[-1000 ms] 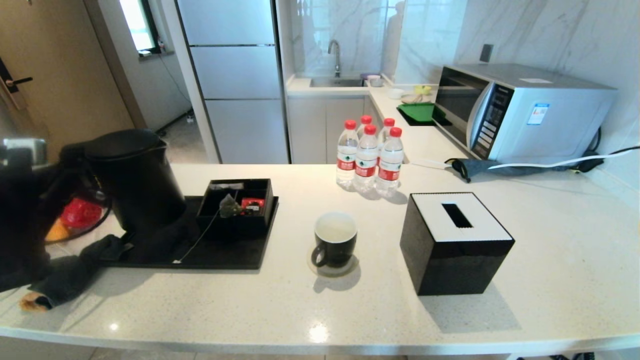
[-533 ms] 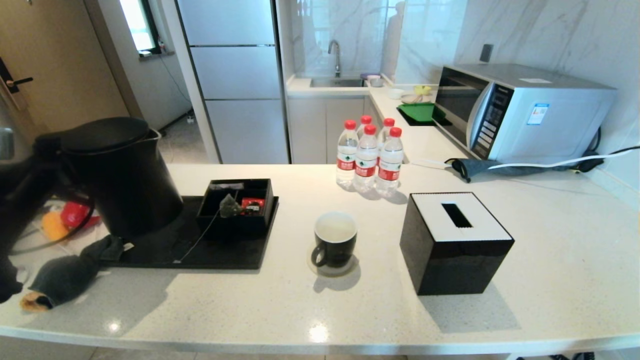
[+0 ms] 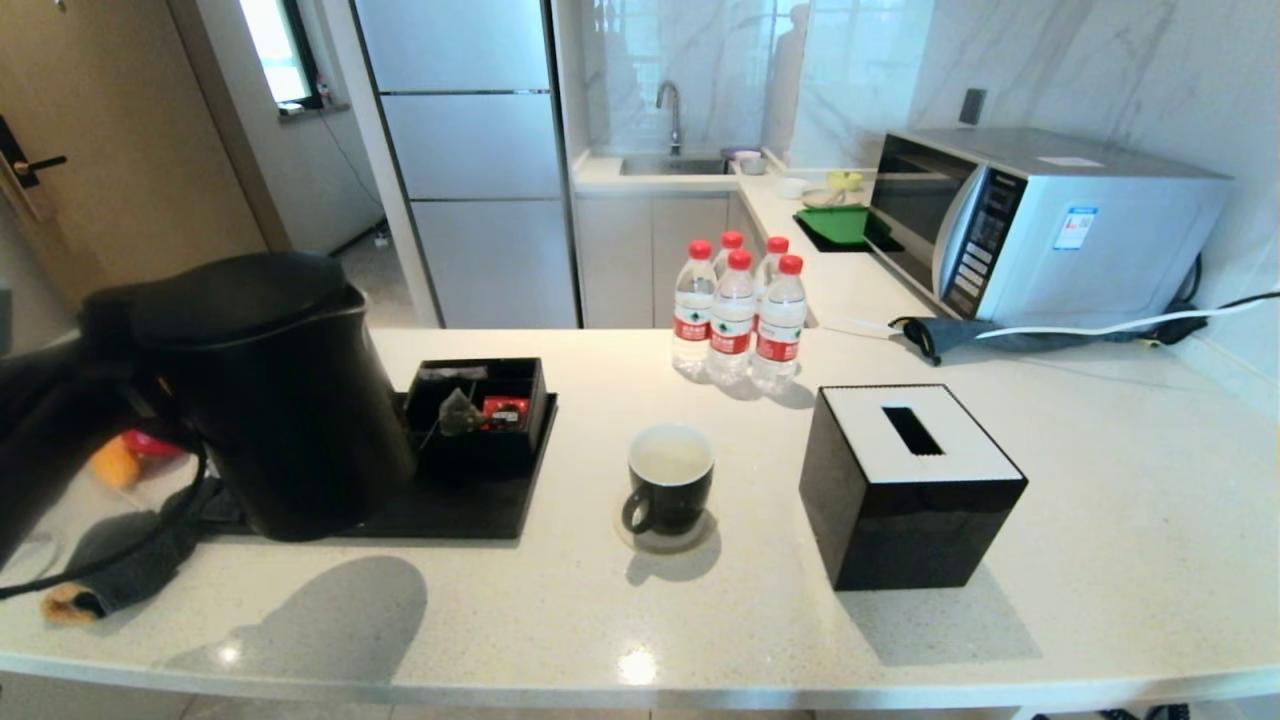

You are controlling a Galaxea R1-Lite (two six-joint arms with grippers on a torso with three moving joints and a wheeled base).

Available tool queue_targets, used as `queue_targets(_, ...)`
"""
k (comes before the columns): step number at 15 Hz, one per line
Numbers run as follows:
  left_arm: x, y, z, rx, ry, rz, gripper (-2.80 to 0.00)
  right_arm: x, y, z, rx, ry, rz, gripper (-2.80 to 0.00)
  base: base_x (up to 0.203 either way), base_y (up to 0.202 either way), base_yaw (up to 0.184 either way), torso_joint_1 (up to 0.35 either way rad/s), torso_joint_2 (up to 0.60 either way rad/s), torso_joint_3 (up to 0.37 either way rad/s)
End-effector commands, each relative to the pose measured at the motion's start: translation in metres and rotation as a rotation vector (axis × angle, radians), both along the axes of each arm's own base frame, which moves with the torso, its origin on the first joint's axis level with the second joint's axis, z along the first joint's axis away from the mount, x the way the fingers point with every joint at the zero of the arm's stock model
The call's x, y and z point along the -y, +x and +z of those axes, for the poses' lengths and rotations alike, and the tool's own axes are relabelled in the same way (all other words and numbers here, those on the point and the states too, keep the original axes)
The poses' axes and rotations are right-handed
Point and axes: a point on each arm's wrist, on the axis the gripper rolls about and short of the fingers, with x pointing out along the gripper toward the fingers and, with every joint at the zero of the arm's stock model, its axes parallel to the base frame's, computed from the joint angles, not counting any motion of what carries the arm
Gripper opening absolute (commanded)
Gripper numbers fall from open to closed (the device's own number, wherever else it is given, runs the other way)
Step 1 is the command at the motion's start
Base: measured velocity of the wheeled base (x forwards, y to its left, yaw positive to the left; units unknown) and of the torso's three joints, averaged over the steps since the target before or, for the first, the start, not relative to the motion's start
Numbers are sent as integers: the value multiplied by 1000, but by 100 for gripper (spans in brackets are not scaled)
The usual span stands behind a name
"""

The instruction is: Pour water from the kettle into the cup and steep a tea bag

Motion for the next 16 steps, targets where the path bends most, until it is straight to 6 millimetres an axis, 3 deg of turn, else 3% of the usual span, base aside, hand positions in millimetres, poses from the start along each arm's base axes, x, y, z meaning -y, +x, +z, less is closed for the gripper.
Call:
queue_targets(1,16,-15,8,62,15,-49,-280,0,0,0,-1,-1,1,-280,0,0,0,0,0,0)
queue_targets(5,34,-10,5,43,0,-106,-280,0,0,0,-1,0,1,-280,0,0,0,0,0,0)
queue_targets(16,131,34,-15,-78,47,-114,-280,0,0,0,-1,-1,1,-280,0,0,0,0,0,0)
